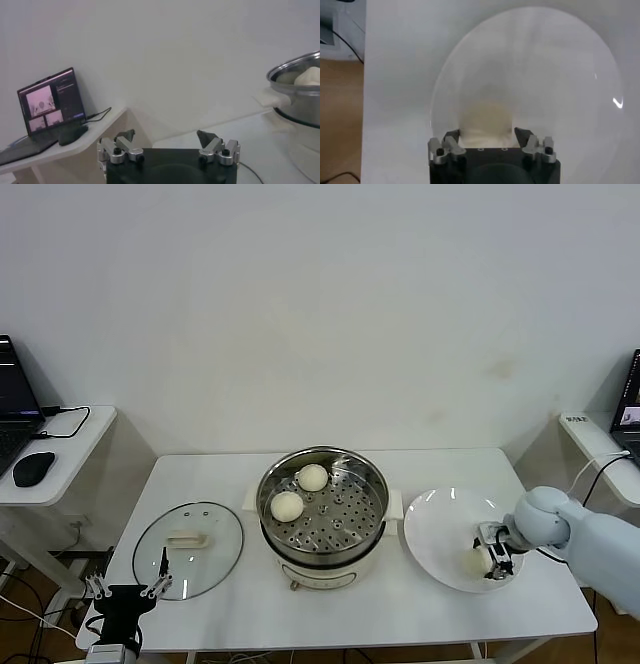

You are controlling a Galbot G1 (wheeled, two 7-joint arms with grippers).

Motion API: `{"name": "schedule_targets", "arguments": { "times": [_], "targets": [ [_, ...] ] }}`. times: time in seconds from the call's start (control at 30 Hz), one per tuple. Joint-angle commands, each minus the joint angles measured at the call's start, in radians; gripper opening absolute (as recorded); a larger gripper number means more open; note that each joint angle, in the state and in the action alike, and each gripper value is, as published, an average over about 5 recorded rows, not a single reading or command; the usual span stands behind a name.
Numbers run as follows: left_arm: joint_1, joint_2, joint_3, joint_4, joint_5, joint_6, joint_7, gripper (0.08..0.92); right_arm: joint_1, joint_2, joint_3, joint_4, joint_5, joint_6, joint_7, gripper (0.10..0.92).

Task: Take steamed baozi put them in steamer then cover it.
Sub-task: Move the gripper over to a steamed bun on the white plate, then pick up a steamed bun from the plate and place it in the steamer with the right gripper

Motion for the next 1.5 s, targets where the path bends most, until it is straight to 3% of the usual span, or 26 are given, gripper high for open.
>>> {"name": "schedule_targets", "arguments": {
  "times": [0.03,0.23,0.73,1.2,1.33,1.5],
  "targets": [
    [0.003,0.001,-0.001,-0.008,0.0,0.0,-0.001,0.823,0.004,0.002,0.009,-0.005,0.018,0.0,-0.01,0.601],
    [0.005,0.003,-0.002,-0.016,-0.001,0.0,-0.001,0.823,0.081,-0.023,-0.002,0.016,0.067,0.0,-0.024,0.555],
    [0.002,0.023,0.009,-0.04,-0.004,0.0,-0.001,0.823,0.562,-0.023,-0.151,0.018,0.276,-0.02,-0.075,0.543],
    [0.017,0.01,-0.009,-0.064,-0.008,-0.001,-0.003,0.823,0.902,0.317,-0.444,0.067,0.467,-0.03,0.022,0.552],
    [0.025,0.0,-0.027,-0.068,-0.013,-0.002,-0.004,0.823,0.869,0.399,-0.483,0.079,0.492,0.035,0.039,0.552],
    [0.036,-0.01,-0.039,-0.076,-0.013,-0.004,-0.005,0.823,0.821,0.472,-0.532,0.074,0.412,0.173,0.031,0.552]
  ]
}}
